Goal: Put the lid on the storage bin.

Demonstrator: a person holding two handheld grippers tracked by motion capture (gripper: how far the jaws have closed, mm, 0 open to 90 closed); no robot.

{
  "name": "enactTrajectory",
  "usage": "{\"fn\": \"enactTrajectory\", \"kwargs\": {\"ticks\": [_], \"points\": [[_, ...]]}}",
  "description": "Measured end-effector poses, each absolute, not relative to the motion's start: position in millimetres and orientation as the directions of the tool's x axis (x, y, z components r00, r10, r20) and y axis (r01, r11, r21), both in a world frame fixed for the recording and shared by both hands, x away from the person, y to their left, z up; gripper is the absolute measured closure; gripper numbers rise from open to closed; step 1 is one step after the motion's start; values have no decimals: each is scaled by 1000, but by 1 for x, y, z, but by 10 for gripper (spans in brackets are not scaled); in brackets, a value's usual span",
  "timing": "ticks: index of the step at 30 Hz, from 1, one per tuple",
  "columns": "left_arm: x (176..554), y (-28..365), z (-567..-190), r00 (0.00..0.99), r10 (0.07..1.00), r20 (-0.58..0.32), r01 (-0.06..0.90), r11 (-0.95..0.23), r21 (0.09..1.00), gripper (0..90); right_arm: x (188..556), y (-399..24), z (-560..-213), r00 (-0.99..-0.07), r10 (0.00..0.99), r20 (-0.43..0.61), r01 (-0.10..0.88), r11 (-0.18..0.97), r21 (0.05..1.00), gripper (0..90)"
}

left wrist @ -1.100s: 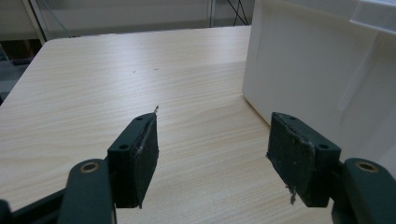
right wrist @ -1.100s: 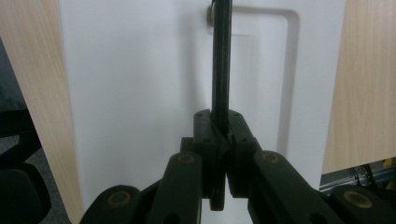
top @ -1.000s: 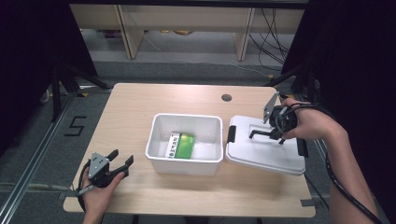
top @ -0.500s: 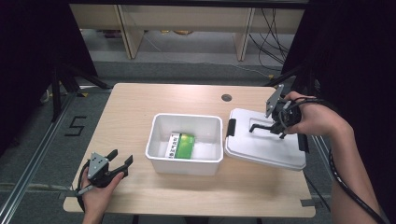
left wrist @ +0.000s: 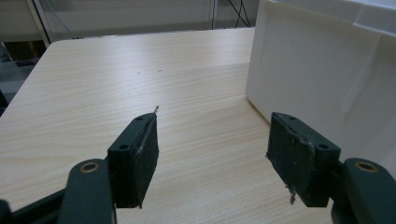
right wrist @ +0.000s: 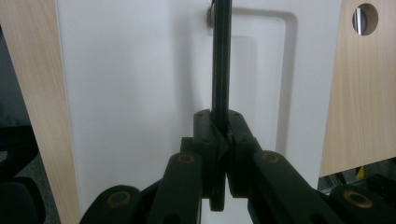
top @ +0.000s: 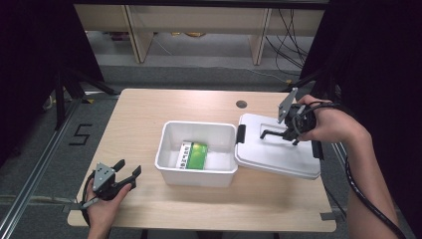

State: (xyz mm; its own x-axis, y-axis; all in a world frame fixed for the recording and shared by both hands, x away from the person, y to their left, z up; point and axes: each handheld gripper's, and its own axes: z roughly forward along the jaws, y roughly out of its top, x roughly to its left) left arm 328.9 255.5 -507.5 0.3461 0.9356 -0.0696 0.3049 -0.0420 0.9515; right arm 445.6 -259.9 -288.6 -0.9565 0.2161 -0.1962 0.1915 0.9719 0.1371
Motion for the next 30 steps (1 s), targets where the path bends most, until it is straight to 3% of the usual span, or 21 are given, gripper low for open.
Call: {"fn": "enactTrajectory", "kwargs": {"ticks": [30], "points": [[328, 260, -508, 328, 941, -84, 312, -25, 950, 331, 446, -235, -287, -967, 170, -192, 141, 977, 159, 852]]}}
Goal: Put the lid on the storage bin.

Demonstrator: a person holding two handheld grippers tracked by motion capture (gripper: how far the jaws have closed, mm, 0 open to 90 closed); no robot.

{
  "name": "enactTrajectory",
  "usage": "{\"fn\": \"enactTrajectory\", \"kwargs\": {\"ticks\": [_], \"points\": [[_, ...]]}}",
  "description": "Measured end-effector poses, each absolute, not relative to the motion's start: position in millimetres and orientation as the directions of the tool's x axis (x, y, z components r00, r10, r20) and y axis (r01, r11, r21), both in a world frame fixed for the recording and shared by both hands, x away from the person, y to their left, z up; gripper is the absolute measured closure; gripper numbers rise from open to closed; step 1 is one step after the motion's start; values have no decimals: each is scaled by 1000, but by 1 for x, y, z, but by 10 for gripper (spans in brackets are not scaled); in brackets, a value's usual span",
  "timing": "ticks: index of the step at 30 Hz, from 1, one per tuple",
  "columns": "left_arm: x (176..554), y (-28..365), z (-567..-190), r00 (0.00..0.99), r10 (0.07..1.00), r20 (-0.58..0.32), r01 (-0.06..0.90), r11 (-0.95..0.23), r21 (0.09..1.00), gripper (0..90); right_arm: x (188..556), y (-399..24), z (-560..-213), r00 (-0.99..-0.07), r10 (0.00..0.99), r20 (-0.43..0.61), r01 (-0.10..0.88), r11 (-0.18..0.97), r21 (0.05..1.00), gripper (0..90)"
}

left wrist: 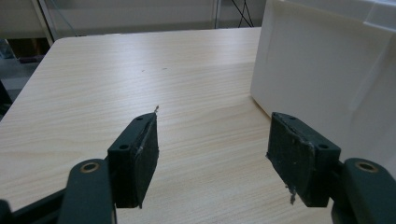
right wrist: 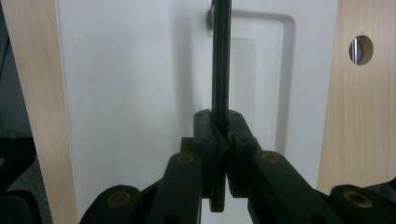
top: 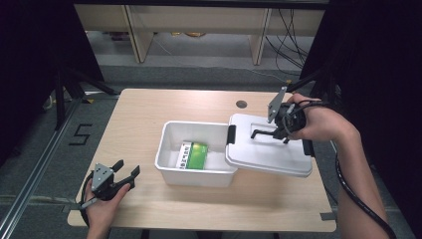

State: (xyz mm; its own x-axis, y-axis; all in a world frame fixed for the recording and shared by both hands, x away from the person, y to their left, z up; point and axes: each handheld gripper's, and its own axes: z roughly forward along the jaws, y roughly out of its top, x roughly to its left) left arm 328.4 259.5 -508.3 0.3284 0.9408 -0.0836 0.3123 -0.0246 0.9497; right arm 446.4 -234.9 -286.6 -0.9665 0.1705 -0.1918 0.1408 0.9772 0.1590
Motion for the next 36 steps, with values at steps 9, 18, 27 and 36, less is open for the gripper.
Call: {"fn": "enactTrajectory", "kwargs": {"ticks": [9, 18, 27, 36], "points": [[329, 260, -509, 330, 941, -80, 307, -27, 951, 331, 449, -224, -287, -969, 146, -199, 113, 980, 167, 852], [330, 259, -506, 339, 936, -91, 299, -15, 954, 331, 444, -205, -278, -970, 113, -213, 78, 983, 168, 852], [332, 260, -505, 334, 938, -96, 299, -9, 954, 331, 445, -188, -271, -971, 86, -221, 47, 983, 176, 852], [330, 261, -506, 336, 937, -96, 294, -8, 956, 330, 447, -174, -274, -975, 92, -204, 55, 982, 180, 852]]}}
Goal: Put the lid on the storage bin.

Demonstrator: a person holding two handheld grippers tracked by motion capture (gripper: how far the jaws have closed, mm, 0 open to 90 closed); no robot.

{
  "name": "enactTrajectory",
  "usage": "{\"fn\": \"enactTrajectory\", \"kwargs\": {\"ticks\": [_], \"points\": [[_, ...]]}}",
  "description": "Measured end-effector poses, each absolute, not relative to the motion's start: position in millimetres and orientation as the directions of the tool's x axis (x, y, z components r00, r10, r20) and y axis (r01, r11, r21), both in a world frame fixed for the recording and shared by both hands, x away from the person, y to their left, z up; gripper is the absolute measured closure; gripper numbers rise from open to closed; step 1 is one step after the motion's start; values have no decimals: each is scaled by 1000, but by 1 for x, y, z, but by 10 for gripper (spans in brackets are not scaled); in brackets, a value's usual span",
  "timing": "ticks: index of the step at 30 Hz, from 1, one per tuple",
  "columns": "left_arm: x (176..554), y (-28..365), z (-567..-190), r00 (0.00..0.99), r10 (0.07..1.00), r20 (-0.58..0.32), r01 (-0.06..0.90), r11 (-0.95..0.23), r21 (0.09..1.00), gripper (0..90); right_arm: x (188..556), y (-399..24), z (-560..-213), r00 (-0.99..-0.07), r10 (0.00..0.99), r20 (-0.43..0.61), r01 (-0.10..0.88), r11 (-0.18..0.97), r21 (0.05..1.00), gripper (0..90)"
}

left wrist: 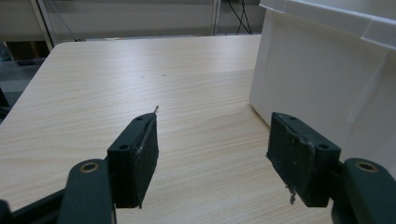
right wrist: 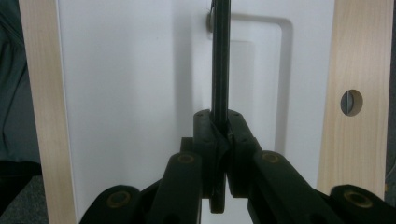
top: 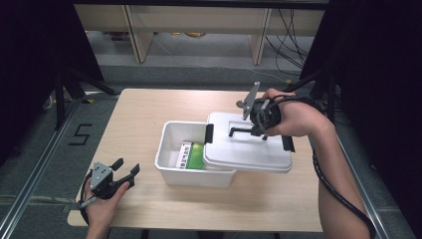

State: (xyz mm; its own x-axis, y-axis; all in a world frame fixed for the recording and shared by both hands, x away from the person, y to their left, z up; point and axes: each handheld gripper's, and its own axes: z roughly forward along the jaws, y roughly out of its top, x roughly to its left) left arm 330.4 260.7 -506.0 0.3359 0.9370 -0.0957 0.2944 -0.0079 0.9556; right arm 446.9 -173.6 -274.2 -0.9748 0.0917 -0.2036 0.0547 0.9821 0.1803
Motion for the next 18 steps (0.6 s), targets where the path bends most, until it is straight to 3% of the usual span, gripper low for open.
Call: {"fn": "enactTrajectory", "kwargs": {"ticks": [18], "points": [[329, 260, -506, 333, 938, -92, 295, -11, 955, 330, 451, -148, -277, -980, 43, -195, 7, 983, 182, 851]]}}
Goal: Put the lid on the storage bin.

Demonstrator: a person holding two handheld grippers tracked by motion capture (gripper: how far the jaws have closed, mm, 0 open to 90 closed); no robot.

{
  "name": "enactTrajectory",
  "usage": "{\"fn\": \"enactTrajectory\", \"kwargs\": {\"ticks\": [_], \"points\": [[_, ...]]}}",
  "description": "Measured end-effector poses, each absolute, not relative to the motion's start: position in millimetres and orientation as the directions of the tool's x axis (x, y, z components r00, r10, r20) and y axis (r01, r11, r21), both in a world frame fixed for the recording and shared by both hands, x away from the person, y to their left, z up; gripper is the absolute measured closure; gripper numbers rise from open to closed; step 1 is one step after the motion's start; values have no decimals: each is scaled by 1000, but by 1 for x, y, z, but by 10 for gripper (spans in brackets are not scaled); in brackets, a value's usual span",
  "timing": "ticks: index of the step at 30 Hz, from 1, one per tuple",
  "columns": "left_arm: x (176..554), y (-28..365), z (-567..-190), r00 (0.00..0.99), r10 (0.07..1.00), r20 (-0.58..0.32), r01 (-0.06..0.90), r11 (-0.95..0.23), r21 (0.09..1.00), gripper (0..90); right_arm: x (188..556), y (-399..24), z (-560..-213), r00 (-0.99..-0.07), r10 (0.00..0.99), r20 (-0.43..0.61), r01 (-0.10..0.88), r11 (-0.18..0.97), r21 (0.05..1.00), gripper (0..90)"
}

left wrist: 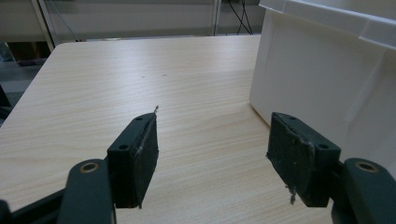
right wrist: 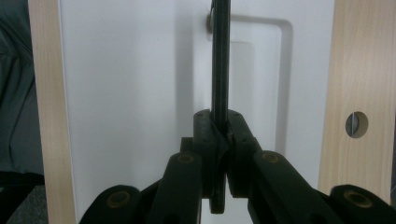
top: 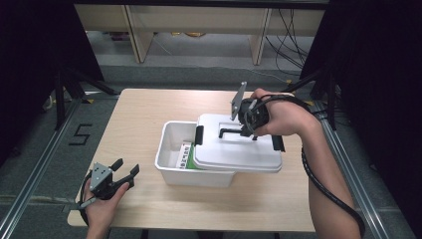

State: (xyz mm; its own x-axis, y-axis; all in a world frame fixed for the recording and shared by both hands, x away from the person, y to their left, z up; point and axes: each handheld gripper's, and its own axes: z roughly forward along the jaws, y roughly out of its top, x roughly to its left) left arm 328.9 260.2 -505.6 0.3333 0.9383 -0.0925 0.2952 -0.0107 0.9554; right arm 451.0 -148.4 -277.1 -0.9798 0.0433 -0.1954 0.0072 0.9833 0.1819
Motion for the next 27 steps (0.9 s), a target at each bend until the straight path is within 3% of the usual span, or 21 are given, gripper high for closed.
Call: {"fn": "enactTrajectory", "kwargs": {"ticks": [2, 16, 24, 27], "points": [[329, 261, -505, 332, 939, -90, 294, -13, 956, 331, 448, -146, -278, -980, 83, -179, 47, 980, 193, 851], [329, 261, -506, 335, 938, -89, 282, -10, 959, 334, 454, -133, -281, -983, 35, -182, 1, 983, 183, 851], [329, 261, -505, 329, 940, -87, 279, -9, 960, 341, 451, -125, -285, -983, 98, -152, 69, 981, 184, 851], [328, 261, -505, 328, 941, -88, 283, -8, 959, 341, 453, -122, -285, -984, 82, -159, 53, 982, 179, 851]]}}
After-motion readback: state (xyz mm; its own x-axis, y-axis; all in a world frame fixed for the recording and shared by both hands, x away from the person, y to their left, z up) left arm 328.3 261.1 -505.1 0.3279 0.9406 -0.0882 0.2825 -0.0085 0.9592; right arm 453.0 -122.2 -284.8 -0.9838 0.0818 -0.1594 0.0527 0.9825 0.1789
